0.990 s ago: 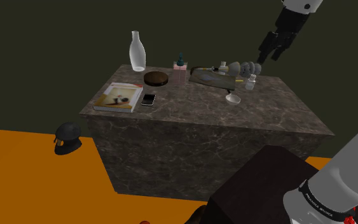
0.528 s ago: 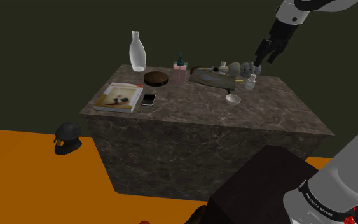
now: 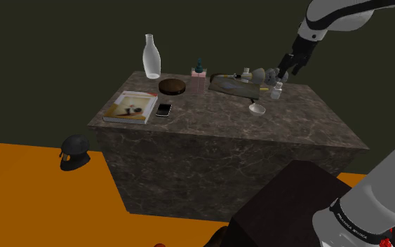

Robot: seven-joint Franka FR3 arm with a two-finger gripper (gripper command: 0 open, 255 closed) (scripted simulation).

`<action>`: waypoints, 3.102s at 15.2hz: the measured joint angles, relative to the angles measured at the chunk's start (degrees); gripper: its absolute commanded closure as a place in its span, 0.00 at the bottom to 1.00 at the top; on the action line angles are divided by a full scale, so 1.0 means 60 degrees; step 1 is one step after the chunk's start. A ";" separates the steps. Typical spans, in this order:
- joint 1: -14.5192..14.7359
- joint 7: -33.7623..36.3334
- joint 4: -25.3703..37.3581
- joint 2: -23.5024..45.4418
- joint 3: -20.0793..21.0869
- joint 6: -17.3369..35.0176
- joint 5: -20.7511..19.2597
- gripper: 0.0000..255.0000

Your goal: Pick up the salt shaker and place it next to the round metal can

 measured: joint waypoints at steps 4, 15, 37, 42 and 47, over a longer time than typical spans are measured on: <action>-0.0106 -0.0788 0.0849 0.1351 -0.0586 0.0456 0.0443 0.00; -0.1003 -0.2849 0.3624 0.5201 -0.1271 0.1055 0.2490 0.00; -0.1225 -0.3232 0.3586 0.6062 -0.1106 0.1848 0.3036 1.00; -0.1213 -0.3191 0.3667 0.6003 -0.1127 0.1714 0.2984 1.00; -0.1156 -0.3032 0.3927 0.5709 -0.1215 0.1200 0.2768 1.00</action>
